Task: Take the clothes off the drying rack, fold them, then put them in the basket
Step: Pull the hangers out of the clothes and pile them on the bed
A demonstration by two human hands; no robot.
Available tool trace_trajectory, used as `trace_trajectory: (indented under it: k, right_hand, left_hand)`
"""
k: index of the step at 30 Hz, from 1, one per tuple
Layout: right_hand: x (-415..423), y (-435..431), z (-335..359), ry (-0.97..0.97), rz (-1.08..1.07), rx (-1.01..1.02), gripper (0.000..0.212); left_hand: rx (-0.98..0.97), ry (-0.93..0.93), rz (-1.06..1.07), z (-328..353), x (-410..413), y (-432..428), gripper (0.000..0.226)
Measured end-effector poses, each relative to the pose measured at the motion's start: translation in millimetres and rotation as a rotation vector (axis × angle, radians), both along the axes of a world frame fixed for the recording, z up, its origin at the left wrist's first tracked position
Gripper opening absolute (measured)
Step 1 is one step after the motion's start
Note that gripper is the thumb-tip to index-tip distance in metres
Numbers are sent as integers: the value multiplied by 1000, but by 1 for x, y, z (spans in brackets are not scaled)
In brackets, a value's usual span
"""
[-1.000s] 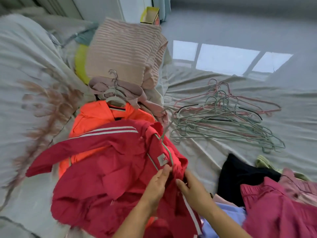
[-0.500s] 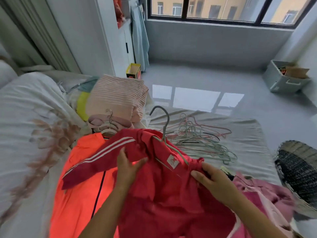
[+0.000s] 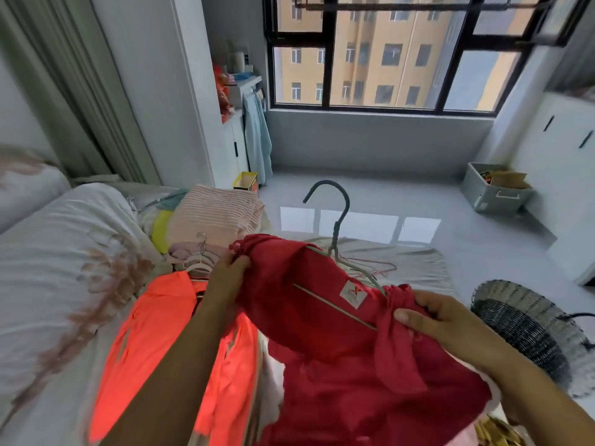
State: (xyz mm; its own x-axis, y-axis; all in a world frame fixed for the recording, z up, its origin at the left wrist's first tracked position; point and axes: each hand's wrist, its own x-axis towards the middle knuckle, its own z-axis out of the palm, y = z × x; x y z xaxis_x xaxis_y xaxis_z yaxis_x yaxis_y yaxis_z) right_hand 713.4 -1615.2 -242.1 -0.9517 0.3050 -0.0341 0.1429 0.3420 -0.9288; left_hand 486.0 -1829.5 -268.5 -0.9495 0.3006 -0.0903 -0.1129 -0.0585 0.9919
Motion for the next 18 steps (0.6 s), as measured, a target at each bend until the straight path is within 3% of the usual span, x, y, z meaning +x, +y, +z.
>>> trace_trajectory:
  k: [2, 5, 7, 10, 12, 14, 16, 18]
  right_hand:
    - [34, 5, 7, -2, 7, 86, 74]
    - [85, 10, 12, 6, 23, 203, 80]
    - [116, 13, 14, 3, 43, 202, 89]
    - [155, 15, 21, 5, 100, 182, 91]
    - [175, 18, 30, -8, 119, 168, 87]
    - [190, 23, 38, -17, 108, 195, 61]
    - [200, 33, 41, 5, 22, 240, 19]
    - [205, 43, 40, 23, -97, 344, 11]
  left_hand:
    - [-11, 6, -110, 10, 33, -6, 3]
    - [-314, 238, -383, 16, 87, -11, 68]
    - [-587, 511, -352, 18, 116, -10, 80]
    - [-655, 687, -280, 26, 143, -18, 67]
    - [-736, 745, -346, 31, 154, -27, 38]
    - [-753, 671, -432, 39, 171, -35, 28]
    - [-656, 544, -467, 48, 193, -37, 28]
    - [-537, 451, -467, 52, 208, -35, 10]
